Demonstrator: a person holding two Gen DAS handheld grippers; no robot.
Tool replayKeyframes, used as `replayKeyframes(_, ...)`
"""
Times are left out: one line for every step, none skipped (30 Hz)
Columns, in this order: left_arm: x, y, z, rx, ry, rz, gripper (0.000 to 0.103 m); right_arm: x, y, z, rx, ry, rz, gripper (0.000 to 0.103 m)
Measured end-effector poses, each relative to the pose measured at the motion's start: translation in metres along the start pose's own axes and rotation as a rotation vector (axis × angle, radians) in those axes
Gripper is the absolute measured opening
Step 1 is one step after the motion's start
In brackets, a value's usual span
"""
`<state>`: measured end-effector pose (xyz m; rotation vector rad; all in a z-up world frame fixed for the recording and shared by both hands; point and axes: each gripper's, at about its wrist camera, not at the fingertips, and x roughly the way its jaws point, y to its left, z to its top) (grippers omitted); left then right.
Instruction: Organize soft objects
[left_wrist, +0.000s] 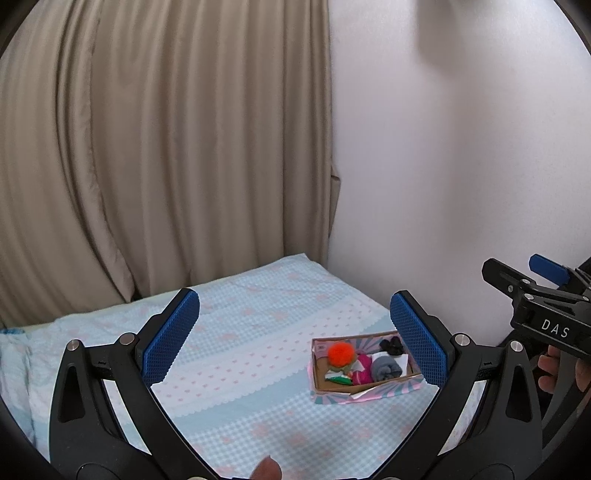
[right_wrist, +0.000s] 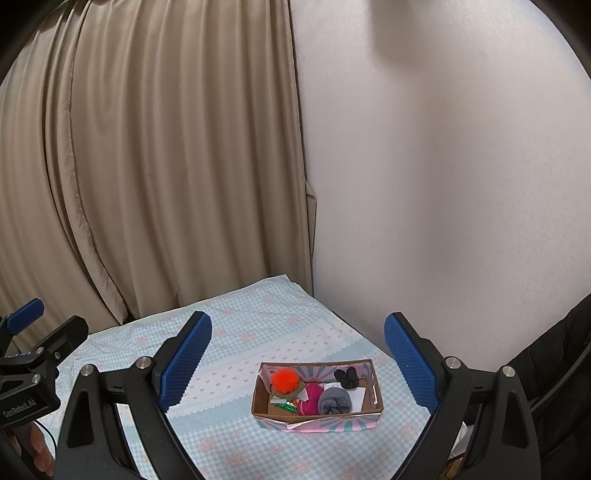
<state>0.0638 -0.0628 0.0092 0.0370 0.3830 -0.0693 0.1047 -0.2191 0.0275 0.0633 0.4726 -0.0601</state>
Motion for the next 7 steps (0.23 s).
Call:
replayKeyframes(0.0012, 0.0010, -0.0004, -0.005, 0.001, 0.001, 0.103, -0.0005, 0.0001, -0.0004, 0.002, 0.000, -0.002, 0.093)
replayKeyframes(0.0026, 0.0021, -0.0012, -0.008, 0.002, 0.000, 0.103, 0.0012, 0.0002, -0.0004, 0.002, 0.002, -0.002, 0.093)
replayKeyframes(0.0035, 0.0033, -0.0017, -0.010, -0.001, 0.001, 0.103, 0.0017, 0.0003, -0.0004, 0.003, 0.003, -0.003, 0.093)
replayKeyframes(0.0050, 0.0045, -0.0032, -0.011, -0.004, 0.005, 0.103, 0.0006, 0.0005, -0.0011, 0.003, 0.001, -0.005, 0.093)
replayKeyframes(0.0057, 0.0049, -0.0035, -0.008, -0.007, 0.008, 0.103, 0.0014, 0.0007, -0.0014, 0.002, 0.001, -0.008, 0.093)
replayKeyframes(0.0071, 0.0049, -0.0039, -0.003, -0.008, 0.013, 0.103, 0.0033, 0.0009, -0.0013, 0.001, 0.004, -0.011, 0.093)
replayKeyframes(0.0097, 0.0048, -0.0043, 0.004, -0.004, 0.017, 0.103, 0.0051, 0.0010, -0.0015, 0.001, 0.009, -0.013, 0.093)
